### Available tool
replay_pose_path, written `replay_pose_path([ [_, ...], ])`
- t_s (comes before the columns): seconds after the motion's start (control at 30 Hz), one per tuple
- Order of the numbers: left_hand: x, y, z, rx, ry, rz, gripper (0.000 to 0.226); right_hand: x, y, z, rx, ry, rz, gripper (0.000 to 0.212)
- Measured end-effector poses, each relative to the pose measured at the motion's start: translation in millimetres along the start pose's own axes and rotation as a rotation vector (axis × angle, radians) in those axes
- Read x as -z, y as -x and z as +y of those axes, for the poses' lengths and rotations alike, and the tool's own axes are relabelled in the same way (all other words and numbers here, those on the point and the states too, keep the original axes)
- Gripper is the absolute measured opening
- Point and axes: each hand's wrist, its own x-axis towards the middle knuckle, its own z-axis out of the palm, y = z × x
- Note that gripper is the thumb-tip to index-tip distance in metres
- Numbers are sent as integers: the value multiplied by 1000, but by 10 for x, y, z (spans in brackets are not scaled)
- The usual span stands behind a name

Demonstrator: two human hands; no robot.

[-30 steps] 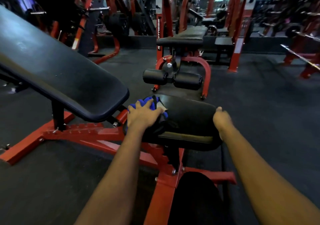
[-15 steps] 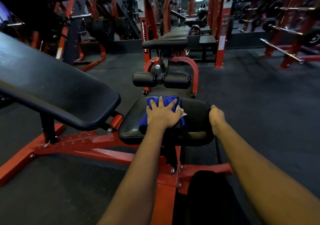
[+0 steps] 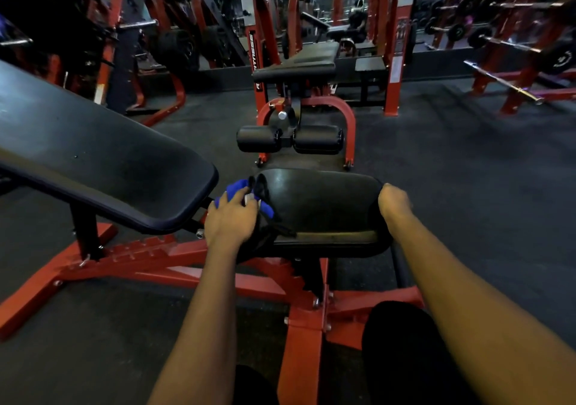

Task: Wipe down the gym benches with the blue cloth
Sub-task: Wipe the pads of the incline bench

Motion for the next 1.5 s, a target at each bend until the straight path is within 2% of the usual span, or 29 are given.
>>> replay_pose_path([
  [0.13,-166,856,133,-167,-28,258,59,-5,-6,29,62,119,32,53],
  [0.2,-178,933,127,-193,4,288,61,12,26,48,98,174,37,52],
  [0.23,-167,738,135,-191,-16,256,61,19,34,37,113,193,36,52],
  [0.3,-111,173,205,-168,-65,37,65,41,53,23,134,212,40,51],
  [0.37,-67,-319,332,-139,-95,-177,81,44,57,5,120,208,31,50],
  [0.4,-75,-461,404,-124,-106,-227,83,47,58,14,103,187,23,49],
  [0.47,-95,-468,556,-113,-91,-259,72,52,57,23,80,130,18,47],
  [0.57,-77,88,564,-179,-96,-115,54,56,64,43,99,128,18,47],
  [0.67,-222,869,441,-298,-158,170,57,59,64,59,121,146,28,50],
  [0.7,-282,1000,438,-294,-168,207,57,56,82,53,125,151,29,50],
  [0.9,-378,747,951,-210,-208,176,57,22,173,19,127,147,11,52],
  [1.0,-528,941,984,-307,-142,279,60,50,232,26,114,134,-10,52],
  [1.13,-471,980,518,-423,-11,400,47,72,286,8,102,127,-13,53],
  [1.23,-294,731,11,-290,64,480,42,75,301,15,113,129,12,52],
  [1.33,-123,460,-270,-76,343,396,48,48,300,-3,117,171,35,53],
  [1.37,-121,456,-258,-52,386,396,48,41,291,-8,118,187,43,53],
  [1.5,-404,923,49,-168,201,526,42,23,198,4,132,226,51,54],
])
